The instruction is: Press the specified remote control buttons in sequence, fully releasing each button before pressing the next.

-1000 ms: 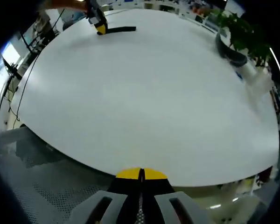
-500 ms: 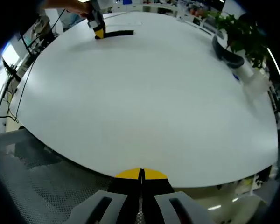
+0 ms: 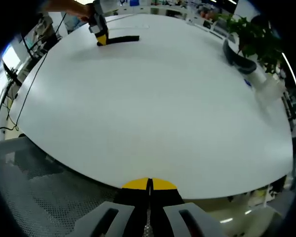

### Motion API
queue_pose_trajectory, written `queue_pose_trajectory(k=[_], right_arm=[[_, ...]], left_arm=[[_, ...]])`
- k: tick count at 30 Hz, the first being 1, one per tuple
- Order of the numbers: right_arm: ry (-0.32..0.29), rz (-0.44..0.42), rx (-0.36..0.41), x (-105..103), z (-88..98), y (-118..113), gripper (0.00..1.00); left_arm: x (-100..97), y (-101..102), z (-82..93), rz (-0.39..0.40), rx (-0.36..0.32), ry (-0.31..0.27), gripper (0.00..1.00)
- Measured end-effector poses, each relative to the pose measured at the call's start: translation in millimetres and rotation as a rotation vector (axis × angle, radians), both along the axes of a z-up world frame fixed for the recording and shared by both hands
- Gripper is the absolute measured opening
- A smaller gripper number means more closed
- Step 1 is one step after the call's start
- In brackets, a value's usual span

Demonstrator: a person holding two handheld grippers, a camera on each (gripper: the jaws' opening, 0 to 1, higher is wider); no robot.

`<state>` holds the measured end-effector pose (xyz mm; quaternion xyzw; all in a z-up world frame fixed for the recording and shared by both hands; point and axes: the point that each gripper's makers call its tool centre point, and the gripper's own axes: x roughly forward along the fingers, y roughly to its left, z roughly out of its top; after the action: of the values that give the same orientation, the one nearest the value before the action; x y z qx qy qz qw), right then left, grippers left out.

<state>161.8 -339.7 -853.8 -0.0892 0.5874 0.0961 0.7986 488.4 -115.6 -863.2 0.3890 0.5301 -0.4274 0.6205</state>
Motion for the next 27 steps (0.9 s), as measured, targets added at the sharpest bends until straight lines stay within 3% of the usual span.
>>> queue_pose_trajectory(k=[15, 17, 27], right_arm=[[-0.006, 0.008, -0.002, 1.2, 0.5, 0.4, 0.0], [-0.009, 0.006, -0.002, 1.6, 1.0, -0.2, 0.0], [-0.021, 0.005, 0.0, 3.2, 3.0, -0.5, 0.0]], left_arm=[[-28.7, -4.0, -2.3, -0.06, 0.041, 0.002, 0.23], [-30.5, -3.2, -2.3, -0.023, 0.038, 0.007, 0.23], [-40.1, -3.7, -4.9, -0.036, 0.033, 0.002, 0.23]])
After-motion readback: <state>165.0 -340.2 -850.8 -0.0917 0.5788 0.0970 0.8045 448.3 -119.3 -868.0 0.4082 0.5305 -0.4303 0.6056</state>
